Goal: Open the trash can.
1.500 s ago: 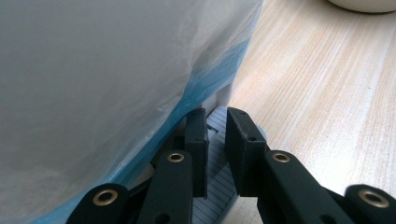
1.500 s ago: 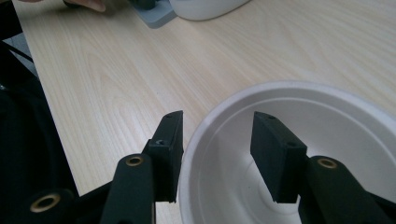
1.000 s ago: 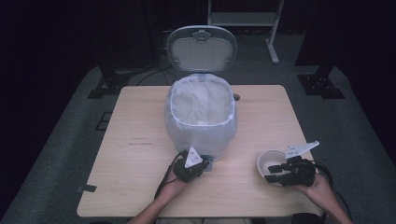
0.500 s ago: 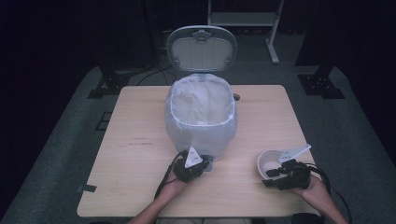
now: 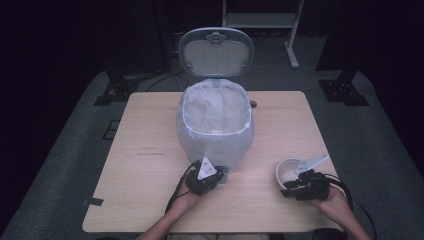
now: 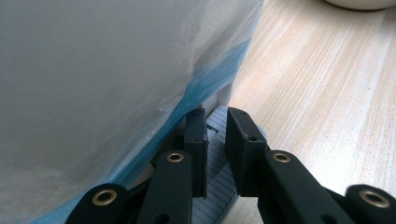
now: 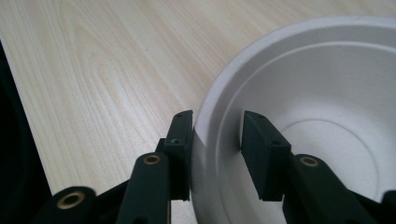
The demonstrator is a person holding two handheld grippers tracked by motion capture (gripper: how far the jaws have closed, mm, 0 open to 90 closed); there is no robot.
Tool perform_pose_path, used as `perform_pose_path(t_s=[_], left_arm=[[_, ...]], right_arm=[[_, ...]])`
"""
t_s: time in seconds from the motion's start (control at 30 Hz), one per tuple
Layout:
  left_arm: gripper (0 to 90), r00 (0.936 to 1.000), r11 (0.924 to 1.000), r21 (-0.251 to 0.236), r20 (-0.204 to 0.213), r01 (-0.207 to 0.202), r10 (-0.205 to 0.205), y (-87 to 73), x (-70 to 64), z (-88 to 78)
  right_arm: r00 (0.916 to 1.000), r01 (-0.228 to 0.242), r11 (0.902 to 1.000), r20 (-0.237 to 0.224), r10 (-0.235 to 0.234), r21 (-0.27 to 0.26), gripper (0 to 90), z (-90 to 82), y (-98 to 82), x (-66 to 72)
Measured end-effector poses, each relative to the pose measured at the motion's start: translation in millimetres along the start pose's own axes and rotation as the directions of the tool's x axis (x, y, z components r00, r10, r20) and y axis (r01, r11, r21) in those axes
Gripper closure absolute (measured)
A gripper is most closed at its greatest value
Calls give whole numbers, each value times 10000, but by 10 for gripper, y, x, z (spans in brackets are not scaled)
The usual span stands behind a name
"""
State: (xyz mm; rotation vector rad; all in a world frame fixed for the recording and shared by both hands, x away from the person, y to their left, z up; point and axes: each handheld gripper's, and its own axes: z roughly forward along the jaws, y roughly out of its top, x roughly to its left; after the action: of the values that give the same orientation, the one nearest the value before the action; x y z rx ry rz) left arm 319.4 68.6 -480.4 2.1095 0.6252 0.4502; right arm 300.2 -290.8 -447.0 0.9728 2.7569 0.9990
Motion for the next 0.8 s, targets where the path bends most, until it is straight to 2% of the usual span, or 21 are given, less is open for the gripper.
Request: perform_pose_path(t_s=[0.17, 0.47, 0.8], left_arm=[[787, 9998, 9998, 60, -42, -180, 180, 3, 9, -6], [787, 9999, 9999, 29, -37, -114, 115, 0, 6, -4], [787, 9999, 9999, 32, -23, -130, 130, 0, 9, -4]], right_arm=[[9998, -132, 9994, 175, 138, -327, 698, -80, 19, -9], [9979, -430, 9933, 431, 478, -1074, 790, -290, 92, -66], [9951, -836, 9875, 415, 899, -1338, 819, -421, 202, -132]])
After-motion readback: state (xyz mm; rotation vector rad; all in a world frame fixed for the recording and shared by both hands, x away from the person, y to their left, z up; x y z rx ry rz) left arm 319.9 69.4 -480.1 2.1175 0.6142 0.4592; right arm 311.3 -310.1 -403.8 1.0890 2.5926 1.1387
